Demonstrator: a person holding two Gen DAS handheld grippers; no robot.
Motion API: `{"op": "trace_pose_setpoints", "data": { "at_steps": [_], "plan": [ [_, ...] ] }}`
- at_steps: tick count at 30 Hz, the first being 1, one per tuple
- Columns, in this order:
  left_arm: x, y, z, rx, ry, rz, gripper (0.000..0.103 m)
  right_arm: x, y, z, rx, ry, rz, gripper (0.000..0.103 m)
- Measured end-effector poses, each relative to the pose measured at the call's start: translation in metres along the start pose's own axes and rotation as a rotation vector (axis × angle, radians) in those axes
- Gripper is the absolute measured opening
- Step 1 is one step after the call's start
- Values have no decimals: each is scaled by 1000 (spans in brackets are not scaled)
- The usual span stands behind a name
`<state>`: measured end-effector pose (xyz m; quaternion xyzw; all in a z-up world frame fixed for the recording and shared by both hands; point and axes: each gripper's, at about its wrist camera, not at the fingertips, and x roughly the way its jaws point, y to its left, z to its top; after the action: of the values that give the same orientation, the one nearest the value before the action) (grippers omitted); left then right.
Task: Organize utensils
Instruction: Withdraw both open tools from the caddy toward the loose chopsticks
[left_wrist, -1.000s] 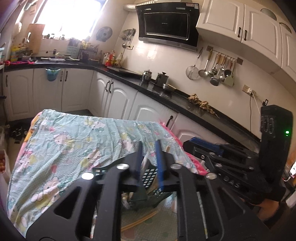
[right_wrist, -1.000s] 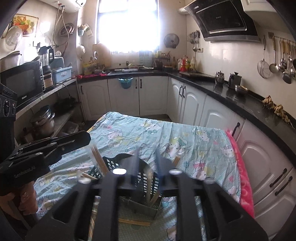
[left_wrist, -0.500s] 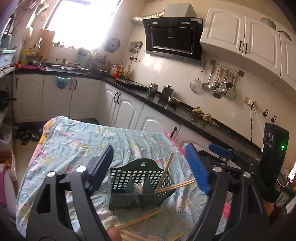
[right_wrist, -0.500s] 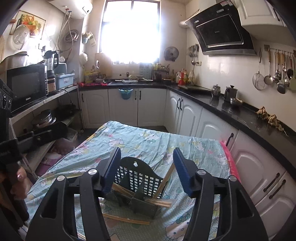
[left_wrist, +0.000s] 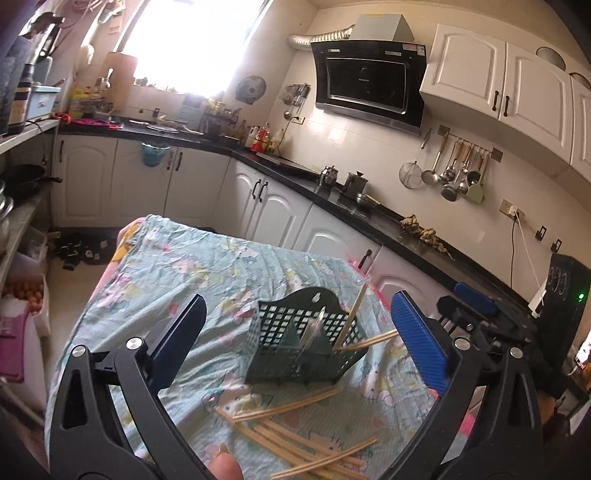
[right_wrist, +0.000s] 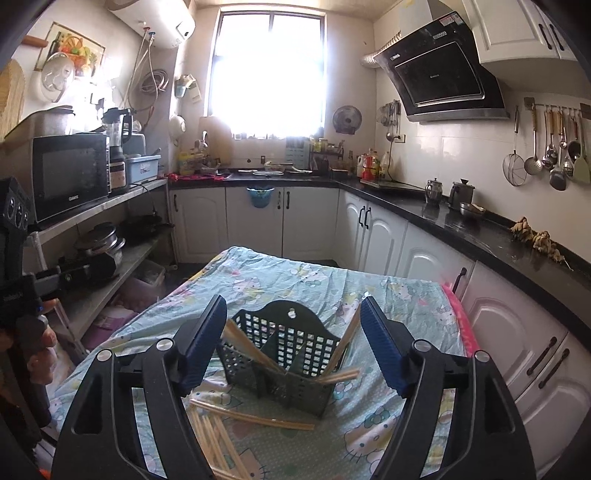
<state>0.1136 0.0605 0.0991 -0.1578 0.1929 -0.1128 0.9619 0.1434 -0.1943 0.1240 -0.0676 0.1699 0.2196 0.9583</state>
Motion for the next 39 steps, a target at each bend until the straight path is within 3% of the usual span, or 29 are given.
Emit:
{"op": "trace_pose_setpoints", "data": {
  "at_steps": [3,12,39],
  "plan": [
    [-6,3,-7,0,12,9,92,-8,5,-2,-1,-14,0,81],
    [-18,17,-31,-17,45,42,92,-22,24,-11,-38,-11,22,82],
    [-16,37,-84,-8,169,98,92,-21,39,-75,-24,126,28,82]
  ]
}}
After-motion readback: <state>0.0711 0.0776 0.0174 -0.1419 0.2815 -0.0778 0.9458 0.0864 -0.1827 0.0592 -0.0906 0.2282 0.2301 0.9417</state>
